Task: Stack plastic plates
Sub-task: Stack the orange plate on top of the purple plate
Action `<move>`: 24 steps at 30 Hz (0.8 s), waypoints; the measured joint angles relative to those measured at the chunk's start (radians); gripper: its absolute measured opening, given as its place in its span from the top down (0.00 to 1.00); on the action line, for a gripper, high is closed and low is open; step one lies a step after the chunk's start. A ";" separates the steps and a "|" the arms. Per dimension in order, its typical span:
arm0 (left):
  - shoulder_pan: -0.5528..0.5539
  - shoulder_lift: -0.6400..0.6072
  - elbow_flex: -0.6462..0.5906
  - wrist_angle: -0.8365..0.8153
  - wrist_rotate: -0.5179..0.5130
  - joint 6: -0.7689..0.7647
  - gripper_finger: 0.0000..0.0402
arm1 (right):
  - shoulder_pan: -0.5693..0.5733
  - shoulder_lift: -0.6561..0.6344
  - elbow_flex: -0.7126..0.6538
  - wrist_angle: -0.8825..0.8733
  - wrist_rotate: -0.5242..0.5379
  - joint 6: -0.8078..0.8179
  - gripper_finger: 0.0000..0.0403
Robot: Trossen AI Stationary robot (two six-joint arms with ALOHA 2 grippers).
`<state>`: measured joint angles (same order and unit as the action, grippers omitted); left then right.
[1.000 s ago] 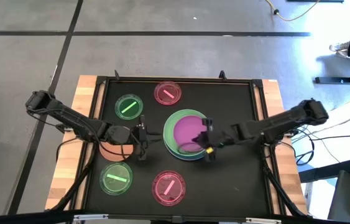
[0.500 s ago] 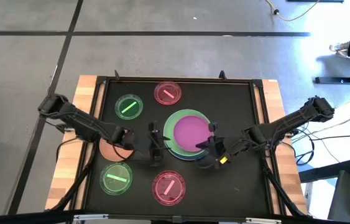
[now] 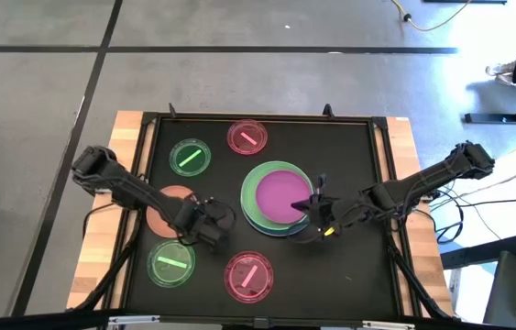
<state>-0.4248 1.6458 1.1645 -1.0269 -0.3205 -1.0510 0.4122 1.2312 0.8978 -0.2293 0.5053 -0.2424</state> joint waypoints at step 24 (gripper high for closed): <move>0.022 0.051 -0.227 0.037 0.074 -0.099 0.59 | 0.000 0.003 0.000 -0.005 0.000 0.002 1.00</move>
<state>-0.4030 1.6970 0.9372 -0.9900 -0.2466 -1.1496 0.4122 1.2346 0.8978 -0.2340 0.5049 -0.2405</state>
